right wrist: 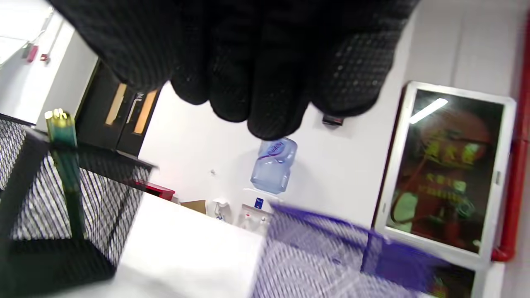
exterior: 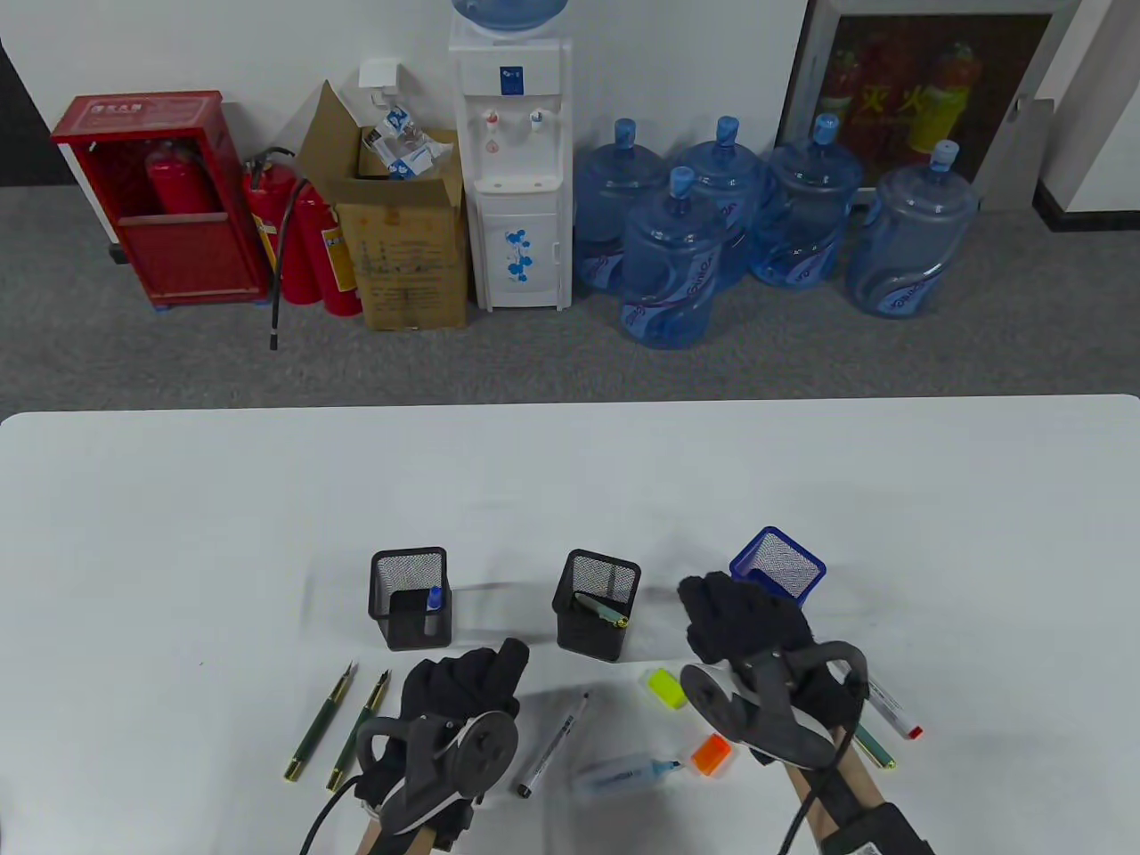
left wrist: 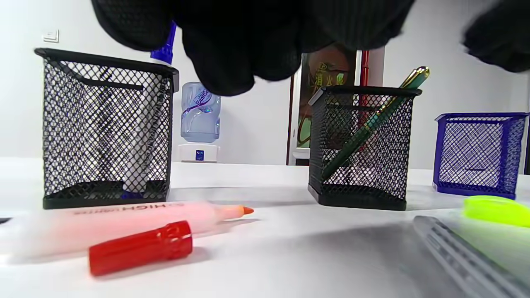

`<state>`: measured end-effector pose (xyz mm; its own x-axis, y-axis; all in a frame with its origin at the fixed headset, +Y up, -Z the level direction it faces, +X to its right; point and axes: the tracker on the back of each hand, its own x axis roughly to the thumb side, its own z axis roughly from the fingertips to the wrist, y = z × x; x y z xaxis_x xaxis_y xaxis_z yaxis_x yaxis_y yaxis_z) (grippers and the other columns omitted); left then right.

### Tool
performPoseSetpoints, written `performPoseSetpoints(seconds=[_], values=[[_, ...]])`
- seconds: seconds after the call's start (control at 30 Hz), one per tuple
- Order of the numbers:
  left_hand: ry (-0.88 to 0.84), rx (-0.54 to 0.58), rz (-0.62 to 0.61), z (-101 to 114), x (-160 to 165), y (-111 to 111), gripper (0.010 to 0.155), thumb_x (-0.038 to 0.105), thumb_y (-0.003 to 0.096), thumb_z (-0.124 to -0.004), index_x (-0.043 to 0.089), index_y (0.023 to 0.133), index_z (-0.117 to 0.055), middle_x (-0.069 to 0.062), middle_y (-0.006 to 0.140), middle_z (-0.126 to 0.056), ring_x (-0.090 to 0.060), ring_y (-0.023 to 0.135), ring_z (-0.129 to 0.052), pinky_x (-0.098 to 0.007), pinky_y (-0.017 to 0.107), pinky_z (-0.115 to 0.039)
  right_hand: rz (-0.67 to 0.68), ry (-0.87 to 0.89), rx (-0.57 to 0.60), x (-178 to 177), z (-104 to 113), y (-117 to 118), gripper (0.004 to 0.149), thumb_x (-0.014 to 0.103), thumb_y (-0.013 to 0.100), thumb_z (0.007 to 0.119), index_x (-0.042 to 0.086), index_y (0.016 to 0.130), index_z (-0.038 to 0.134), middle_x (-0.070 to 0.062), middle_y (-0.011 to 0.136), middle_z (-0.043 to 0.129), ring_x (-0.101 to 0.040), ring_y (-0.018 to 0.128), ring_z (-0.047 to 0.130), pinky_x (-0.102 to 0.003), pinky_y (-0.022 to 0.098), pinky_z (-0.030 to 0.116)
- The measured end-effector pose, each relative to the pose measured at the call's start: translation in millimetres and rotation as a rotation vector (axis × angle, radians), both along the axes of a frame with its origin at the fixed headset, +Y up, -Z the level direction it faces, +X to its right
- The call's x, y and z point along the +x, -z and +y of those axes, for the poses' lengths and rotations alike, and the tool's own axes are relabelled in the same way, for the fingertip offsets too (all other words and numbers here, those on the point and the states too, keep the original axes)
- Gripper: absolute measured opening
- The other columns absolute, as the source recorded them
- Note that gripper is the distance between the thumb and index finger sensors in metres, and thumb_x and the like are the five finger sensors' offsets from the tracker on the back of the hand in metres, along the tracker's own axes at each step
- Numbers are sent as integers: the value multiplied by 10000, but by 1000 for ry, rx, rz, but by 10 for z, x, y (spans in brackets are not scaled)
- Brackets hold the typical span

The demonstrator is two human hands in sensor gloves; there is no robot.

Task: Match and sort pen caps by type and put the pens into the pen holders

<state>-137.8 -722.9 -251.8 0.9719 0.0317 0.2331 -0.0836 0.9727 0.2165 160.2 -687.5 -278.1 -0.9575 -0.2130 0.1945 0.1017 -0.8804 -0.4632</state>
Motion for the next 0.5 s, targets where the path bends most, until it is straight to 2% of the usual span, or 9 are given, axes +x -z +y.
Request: performPoseSetpoints(seconds=[0.1, 0.17, 0.23, 0.3, 0.4, 0.5], values=[[53, 28, 12, -10, 38, 5, 594, 420, 420, -736, 431, 1007, -646, 88, 950, -903, -266, 861, -873, -582, 739, -636, -32, -9, -42, 255, -246, -66, 506, 478, 394, 768, 320, 873, 816, 62, 855, 940, -141, 664, 1029, -357, 489, 930], [88, 25, 16, -18, 87, 9, 593, 437, 406, -766, 435, 992, -679, 98, 925, -943, -267, 872, -874, -587, 744, -631, -46, 5, -19, 402, -369, -104, 492, 474, 392, 773, 320, 856, 828, 72, 829, 952, -136, 650, 1033, -349, 478, 935], [122, 1, 13, -26, 169, 13, 601, 454, 390, -794, 433, 983, -703, 103, 907, -972, -267, 882, -880, -594, 748, -624, -53, 35, -76, 504, -465, -99, 484, 457, 395, 785, 307, 851, 839, 52, 833, 953, -153, 651, 1027, -367, 483, 922], [169, -42, 19, -46, 333, 11, 618, 474, 372, -814, 432, 981, -716, 106, 893, -992, -265, 892, -882, -600, 754, -613, -87, -47, -27, 598, -437, -115, 480, 458, 390, 789, 313, 844, 841, 61, 827, 957, -141, 642, 1032, -358, 477, 929], [264, -115, 39, -89, 583, 16, 652, 511, 344, -827, 426, 983, -727, 104, 865, -1017, -263, 900, -885, -600, 761, -602, -91, 24, -31, 668, -400, -132, 480, 455, 389, 793, 312, 844, 839, 57, 823, 957, -144, 638, 1030, -358, 478, 927], [308, -114, 47, -131, 736, 14, 677, 525, 324, -842, 402, 982, -743, 98, 795, -1055, -252, 879, -901, -594, 755, -612, -99, -6, -13, 702, -381, -152, 482, 457, 387, 795, 315, 845, 837, 62, 822, 958, -140, 637, 1031, -356, 479, 928]])
